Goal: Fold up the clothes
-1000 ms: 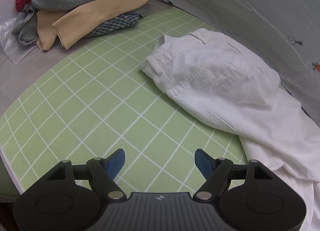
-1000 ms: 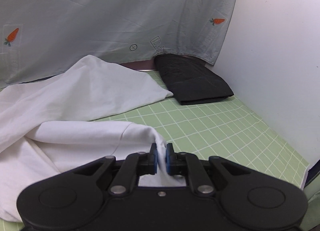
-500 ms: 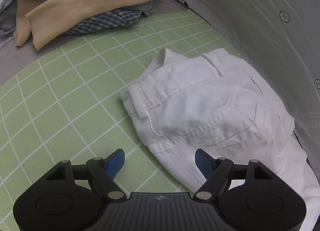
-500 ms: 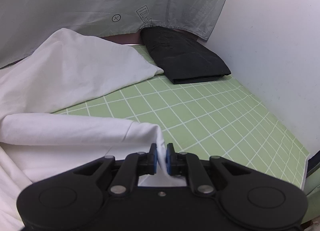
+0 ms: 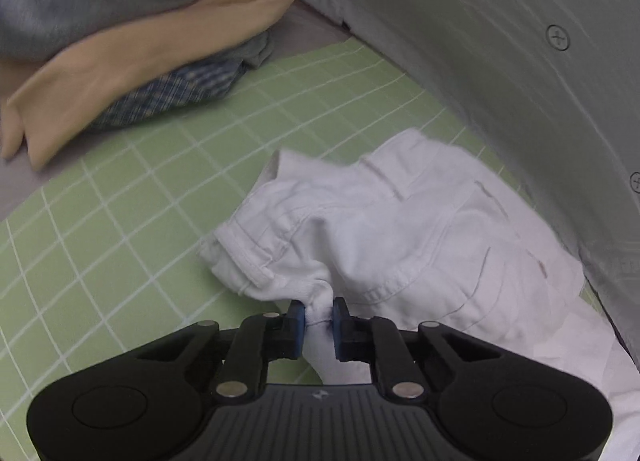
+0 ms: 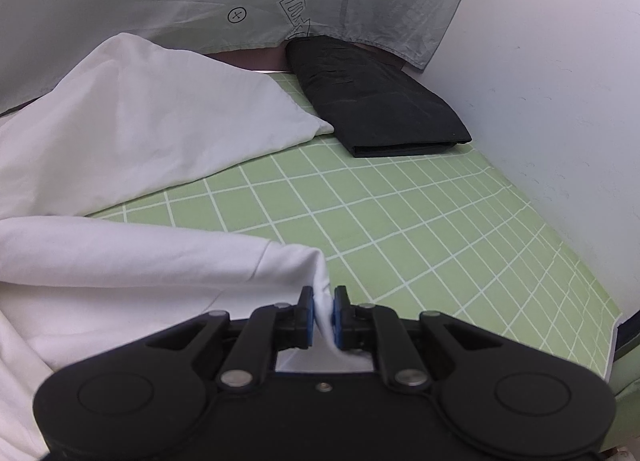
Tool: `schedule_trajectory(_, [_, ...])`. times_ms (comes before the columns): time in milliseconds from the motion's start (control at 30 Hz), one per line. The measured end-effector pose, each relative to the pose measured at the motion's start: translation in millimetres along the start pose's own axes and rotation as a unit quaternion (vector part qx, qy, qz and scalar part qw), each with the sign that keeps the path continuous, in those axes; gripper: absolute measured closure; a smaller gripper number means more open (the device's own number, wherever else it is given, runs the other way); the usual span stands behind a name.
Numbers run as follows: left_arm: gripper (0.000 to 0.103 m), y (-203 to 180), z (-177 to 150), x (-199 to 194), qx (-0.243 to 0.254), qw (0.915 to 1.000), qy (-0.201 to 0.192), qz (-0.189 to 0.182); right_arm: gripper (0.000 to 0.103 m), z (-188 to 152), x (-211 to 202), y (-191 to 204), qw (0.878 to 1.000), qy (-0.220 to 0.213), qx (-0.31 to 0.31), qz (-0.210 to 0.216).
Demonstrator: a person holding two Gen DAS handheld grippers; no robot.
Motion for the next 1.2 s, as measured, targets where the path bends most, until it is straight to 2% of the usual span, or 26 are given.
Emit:
schedule_trajectory(100, [0.091, -39, 30, -14, 0.048, 0.9973, -0.051, -0.022, 0.093, 3, 4, 0, 1.000, 0.000, -0.004, 0.000])
schedule_trajectory(233, [0.091, -105, 73, -14, 0.093, 0.9879, -0.098, -0.075, 0.093, 10, 12, 0, 1.000, 0.001, -0.001, 0.002])
schedule_trajectory(333, [0.089, -157, 91, 5, 0.130, 0.9795, -0.096, -0.120, 0.093, 19, 17, 1, 1.000, -0.004, -0.005, -0.002])
schedule_trajectory(367, [0.085, -169, 91, 15, 0.140, 0.9775, -0.087, -0.132, 0.093, 22, 18, 1, 1.000, -0.005, -0.006, -0.004])
schedule_trajectory(400, [0.079, -177, 89, 25, 0.141, 0.9775, -0.075, -0.138, 0.093, 24, 19, 2, 1.000, -0.004, -0.005, -0.005])
schedule_trajectory(467, [0.076, -189, 83, 41, 0.140, 0.9773, -0.056, -0.148, 0.093, 27, 24, 3, 1.000, -0.001, -0.005, -0.007])
schedule_trajectory(567, [0.062, -171, 66, 32, 0.125, 0.9756, -0.066, -0.168, 0.093, 27, 26, 5, 1.000, 0.004, -0.007, -0.009])
schedule_trajectory(700, [0.055, -120, 43, 0, 0.089, 0.9761, -0.086, -0.179, 0.093, 24, 29, 7, 1.000, 0.010, -0.015, -0.013])
schedule_trajectory(833, [0.052, -65, 30, -14, 0.038, 0.9826, -0.101, -0.152, 0.093, 24, 34, 12, 0.999, 0.019, -0.019, -0.018])
schedule_trajectory(967, [0.053, -24, 26, 16, 0.004, 0.9929, -0.068, -0.098, 0.093, 23, 38, 16, 0.999, 0.026, -0.018, -0.021])
schedule_trajectory(1067, [0.050, -19, 25, 35, -0.015, 0.9926, -0.052, -0.109, 0.092, 23, 37, 16, 0.999, 0.028, -0.020, -0.021])
schedule_trajectory(1100, [0.042, -20, 26, 40, -0.022, 0.9920, -0.052, -0.113, 0.092, 24, 36, 15, 0.999, 0.027, -0.019, -0.020])
schedule_trajectory(1200, [0.032, -28, 34, 59, -0.035, 0.9912, -0.052, -0.117, 0.092, 23, 35, 13, 0.999, 0.028, -0.017, -0.018])
Point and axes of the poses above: each gripper's, at about its wrist camera, not at the fingertips, and x roughly the way its jaws point, y to its left, z to its top, the point moved 4 cm from there along x, roughly the way its jaws point, and after that the axes turned 3 degrees about -x, right-handed, at the moved point
